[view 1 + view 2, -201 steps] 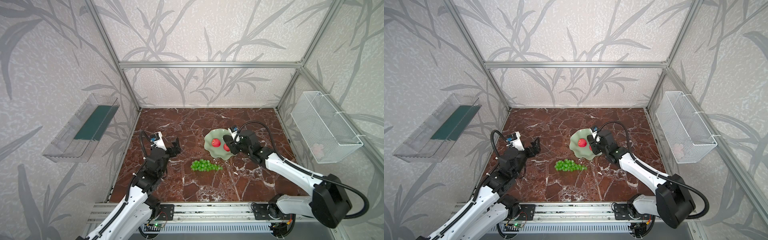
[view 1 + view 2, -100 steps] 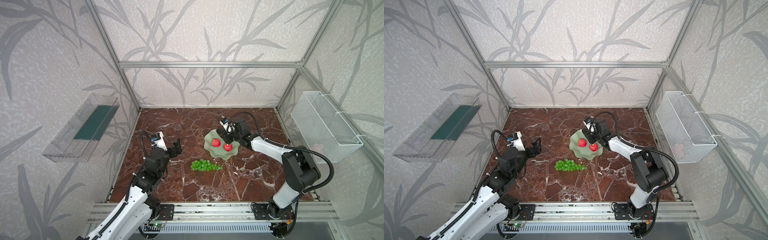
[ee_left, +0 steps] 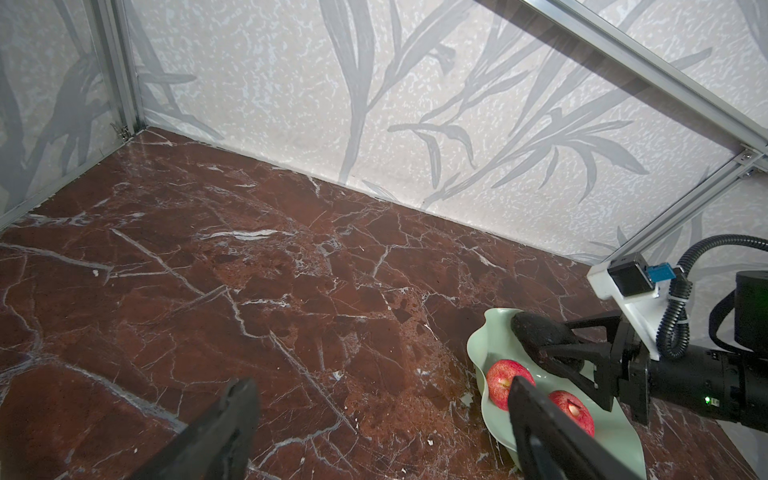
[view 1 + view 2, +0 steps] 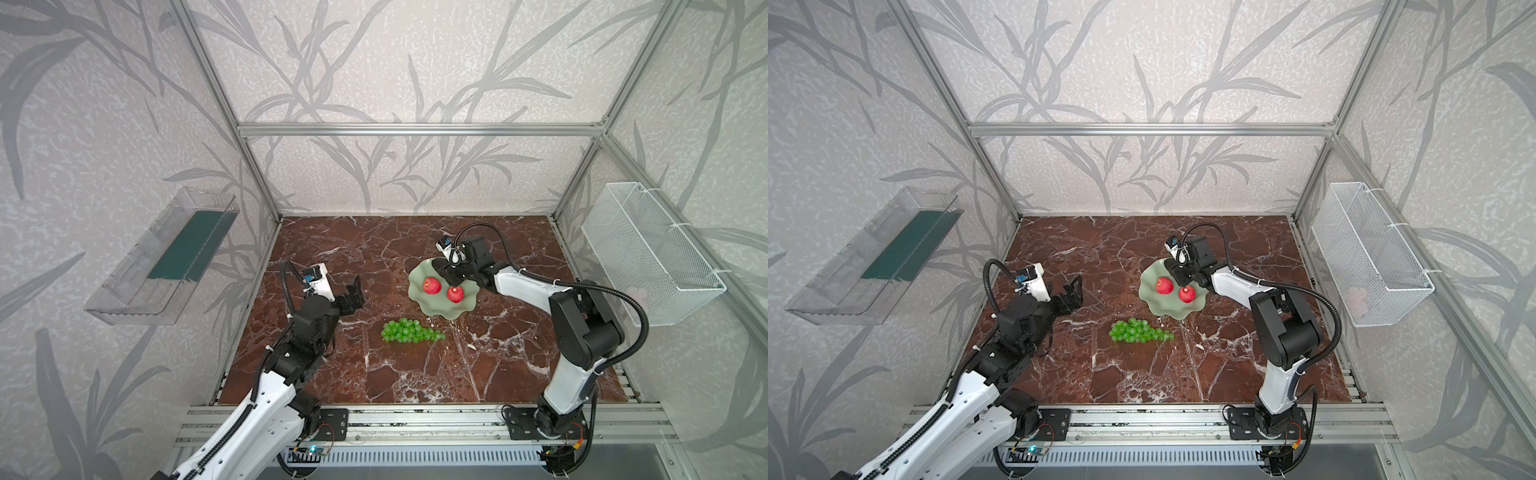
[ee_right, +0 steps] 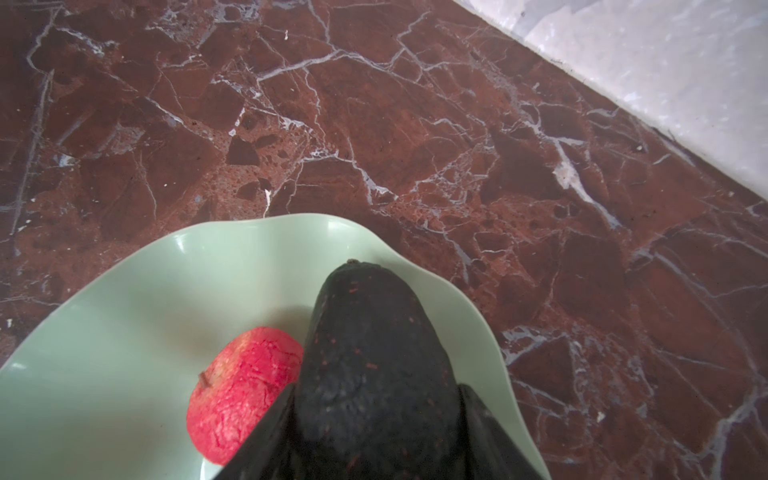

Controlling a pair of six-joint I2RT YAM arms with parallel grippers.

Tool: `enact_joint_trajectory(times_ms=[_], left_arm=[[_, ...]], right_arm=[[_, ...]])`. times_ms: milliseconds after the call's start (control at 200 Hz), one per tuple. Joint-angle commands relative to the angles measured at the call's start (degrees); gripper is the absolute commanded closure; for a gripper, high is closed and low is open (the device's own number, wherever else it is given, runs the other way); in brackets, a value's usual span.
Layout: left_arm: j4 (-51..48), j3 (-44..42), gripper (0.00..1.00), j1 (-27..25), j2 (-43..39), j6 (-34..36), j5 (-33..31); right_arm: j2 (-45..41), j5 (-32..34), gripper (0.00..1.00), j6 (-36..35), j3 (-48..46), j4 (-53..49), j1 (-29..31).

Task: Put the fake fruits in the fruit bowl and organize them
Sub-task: 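Carry the avocado into the bowl beside the apples and release it, then move the right gripper down to the green grapes and grasp the bunch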

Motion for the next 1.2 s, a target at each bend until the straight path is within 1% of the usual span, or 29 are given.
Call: enact_joint_trajectory(times_ms=[0,170,305,545,780,880,985,1115,1195], left_arm=[[0.1,-0.2,0.07,0.4,-0.4,-0.3,-0.3],[0.2,-0.3,0.07,0.4,-0.3,-0.3,-0.4],[0.3,-0.3,0.07,0.4,-0.2,-0.2,-0.5],[0.1,-0.6,0.06,0.4,-0.7,0.0,-1.1],[-0.2,-0.3,0.06,0.4,-0.9,0.1,-1.1],[-0.5,0.1,0.07,0.4,-1.2,0.4,-1.2],[-0.8,0.2,0.06,0.4,-2.1,0.3,-1.4],[-1.5,0.7,0.06,0.4,-3.4,0.9,-1.8],[-1.9,0.9,0.06,0.5,-4.2,1.3,-2.3]], right_arm=[[1.4,1.9,0.51,-0.3,2.2,-4.3,-0.2],[2.3,2.6,0.5,0.1,3.3,-7.3,-0.2],[3.0,2.9,0.47,0.5,4.2,-9.0,-0.2],[4.5,2.0,0.36,0.4,6.5,-12.7,-0.2],[2.2,1.9,0.29,1.9,6.3,-12.6,-0.1],[-1.1,1.8,0.28,3.0,5.8,-11.9,-0.2],[-6.6,-1.5,0.25,5.4,3.0,-9.1,-0.1],[-15.5,-9.5,0.21,9.9,-5.9,-1.1,0.5],[-20.5,-12.4,0.18,12.0,-12.4,4.2,2.4]])
